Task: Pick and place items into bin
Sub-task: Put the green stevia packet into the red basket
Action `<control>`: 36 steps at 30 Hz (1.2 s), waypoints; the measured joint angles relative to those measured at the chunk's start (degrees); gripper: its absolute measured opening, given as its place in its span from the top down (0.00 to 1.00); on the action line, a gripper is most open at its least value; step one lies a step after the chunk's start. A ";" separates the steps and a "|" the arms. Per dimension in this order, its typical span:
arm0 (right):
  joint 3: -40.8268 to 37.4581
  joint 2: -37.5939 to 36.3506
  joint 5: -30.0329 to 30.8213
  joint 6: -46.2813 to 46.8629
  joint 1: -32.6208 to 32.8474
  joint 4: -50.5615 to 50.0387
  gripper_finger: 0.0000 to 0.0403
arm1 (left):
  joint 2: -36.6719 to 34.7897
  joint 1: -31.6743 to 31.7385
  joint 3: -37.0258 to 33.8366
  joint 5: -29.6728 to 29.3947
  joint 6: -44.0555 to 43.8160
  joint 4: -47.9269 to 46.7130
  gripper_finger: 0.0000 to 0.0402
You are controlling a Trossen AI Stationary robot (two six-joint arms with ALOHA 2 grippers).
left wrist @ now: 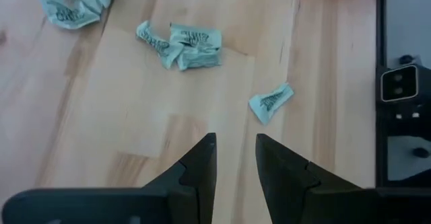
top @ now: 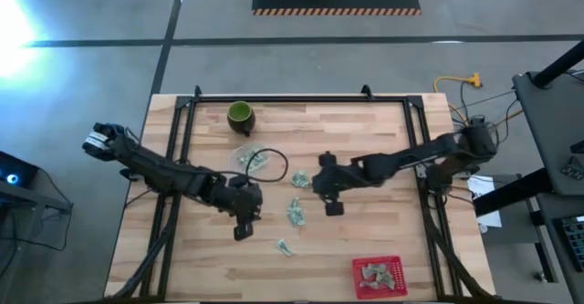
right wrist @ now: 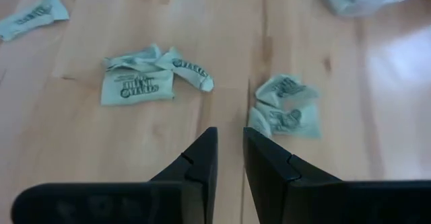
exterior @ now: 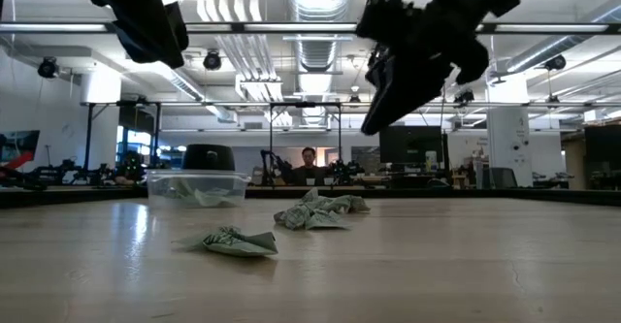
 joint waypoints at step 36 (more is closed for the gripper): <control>7.26 16.11 -1.07 3.03 -6.07 -4.42 0.64 | 0.09 -4.38 -3.72 -1.05 -7.86 -0.47 0.78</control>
